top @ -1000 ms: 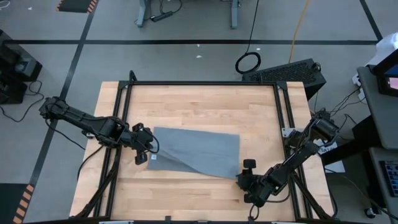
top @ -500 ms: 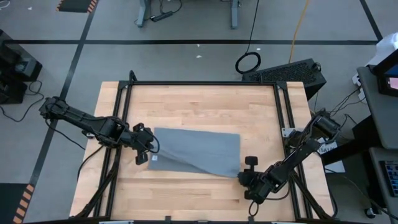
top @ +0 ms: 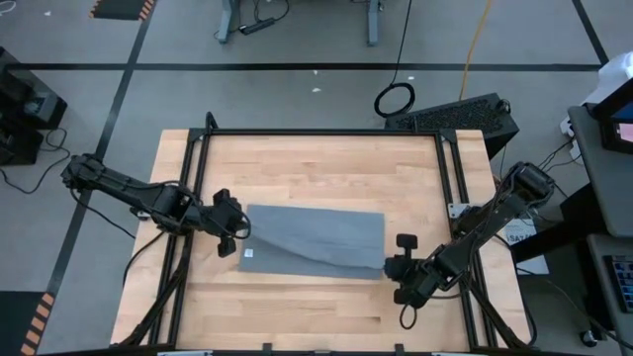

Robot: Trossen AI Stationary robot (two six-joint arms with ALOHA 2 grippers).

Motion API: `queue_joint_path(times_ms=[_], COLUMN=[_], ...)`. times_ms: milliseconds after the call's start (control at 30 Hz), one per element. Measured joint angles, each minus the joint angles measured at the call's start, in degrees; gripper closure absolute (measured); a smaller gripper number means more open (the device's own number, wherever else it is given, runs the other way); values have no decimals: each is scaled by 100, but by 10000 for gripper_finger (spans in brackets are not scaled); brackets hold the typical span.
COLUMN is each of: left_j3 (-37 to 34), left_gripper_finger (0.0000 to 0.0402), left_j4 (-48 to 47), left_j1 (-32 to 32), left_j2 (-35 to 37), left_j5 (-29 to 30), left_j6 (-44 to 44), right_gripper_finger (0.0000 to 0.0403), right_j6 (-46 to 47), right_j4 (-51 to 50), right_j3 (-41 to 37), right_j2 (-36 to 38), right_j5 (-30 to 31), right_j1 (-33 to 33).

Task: Roll towel
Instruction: Roll the gray towel

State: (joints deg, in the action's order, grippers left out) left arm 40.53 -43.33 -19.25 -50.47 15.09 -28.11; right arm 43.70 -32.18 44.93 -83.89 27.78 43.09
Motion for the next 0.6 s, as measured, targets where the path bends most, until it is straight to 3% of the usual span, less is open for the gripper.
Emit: queue_joint_path(times_ms=[167, 467, 600], left_j3=[0, 0, 39], left_gripper_finger=[400, 400, 400], left_j4=[-2, 531, 807], left_j1=[0, 240, 590], left_j2=[72, 88, 95], left_j5=[215, 2464, 2910], left_j6=[137, 1129, 1835], right_gripper_finger=[402, 402, 403], right_j6=[-264, -460, -773], right_j4=[-122, -1199, -1490], right_j3=[0, 2, 2], right_j2=[123, 492, 981], right_j5=[-75, 1070, 1525], right_j1=[-228, -1140, -1728])
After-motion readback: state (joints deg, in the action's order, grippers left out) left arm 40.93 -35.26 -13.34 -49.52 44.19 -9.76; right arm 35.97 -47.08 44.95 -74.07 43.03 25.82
